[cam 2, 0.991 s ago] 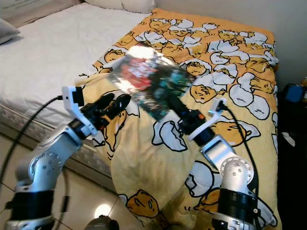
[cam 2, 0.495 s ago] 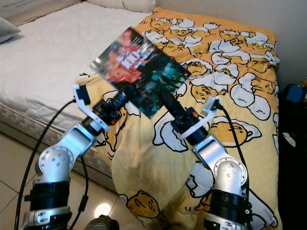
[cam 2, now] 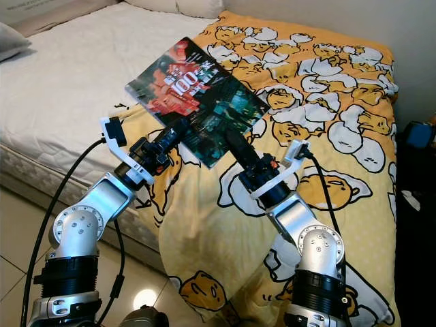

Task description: Clean up the room

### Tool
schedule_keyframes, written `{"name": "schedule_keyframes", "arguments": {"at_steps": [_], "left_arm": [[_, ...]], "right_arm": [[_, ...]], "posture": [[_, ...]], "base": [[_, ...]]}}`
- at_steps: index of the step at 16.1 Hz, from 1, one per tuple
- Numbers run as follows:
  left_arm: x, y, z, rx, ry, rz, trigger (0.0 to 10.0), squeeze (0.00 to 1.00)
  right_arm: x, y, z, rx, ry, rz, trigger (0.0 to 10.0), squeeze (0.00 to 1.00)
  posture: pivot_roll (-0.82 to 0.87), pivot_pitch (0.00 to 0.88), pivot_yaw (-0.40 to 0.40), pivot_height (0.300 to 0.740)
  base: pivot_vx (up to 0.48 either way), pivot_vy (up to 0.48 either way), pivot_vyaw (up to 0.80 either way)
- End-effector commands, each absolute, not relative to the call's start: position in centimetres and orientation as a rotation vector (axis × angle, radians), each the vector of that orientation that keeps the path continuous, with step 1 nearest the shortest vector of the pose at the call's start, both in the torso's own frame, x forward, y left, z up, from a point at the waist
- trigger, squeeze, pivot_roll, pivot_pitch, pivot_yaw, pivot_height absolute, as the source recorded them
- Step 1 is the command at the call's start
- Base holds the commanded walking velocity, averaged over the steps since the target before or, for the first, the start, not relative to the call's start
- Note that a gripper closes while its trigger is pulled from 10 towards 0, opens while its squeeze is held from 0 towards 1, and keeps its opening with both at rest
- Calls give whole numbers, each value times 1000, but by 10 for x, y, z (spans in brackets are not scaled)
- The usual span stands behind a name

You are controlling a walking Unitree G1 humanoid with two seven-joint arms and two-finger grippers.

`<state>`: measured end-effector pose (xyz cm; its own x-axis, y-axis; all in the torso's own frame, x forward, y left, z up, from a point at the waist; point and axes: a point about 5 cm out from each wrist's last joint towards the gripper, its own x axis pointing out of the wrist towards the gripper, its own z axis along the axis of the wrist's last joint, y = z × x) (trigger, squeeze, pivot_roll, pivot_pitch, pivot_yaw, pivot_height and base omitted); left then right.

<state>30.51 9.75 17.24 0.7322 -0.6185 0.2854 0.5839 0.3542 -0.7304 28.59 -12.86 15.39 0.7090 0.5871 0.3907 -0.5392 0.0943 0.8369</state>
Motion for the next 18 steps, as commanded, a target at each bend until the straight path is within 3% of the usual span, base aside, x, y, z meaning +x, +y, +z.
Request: {"name": "schedule_keyframes", "arguments": {"at_steps": [1,15,16,18], "left_arm": [[306,95,173,-917,55,-779,0,0],[310,88,172,-919,33,-802,0,0],[310,89,173,-916,23,-799,0,0],[311,92,174,-914,5,-783,0,0]], "right_arm": [[287,-128,165,1224,5,896,0,0],[281,-124,164,1177,25,902,0,0],[283,-123,161,1150,50,880,10000,0],[285,-124,159,1130,56,859,10000,0]], "posture": [[28,0,-29,740],[-16,0,-11,740],[-17,0,-11,740],[-21,0,-11,740]], "base": [[0,0,0],[0,0,0],[0,0,0],[0,0,0]]}}
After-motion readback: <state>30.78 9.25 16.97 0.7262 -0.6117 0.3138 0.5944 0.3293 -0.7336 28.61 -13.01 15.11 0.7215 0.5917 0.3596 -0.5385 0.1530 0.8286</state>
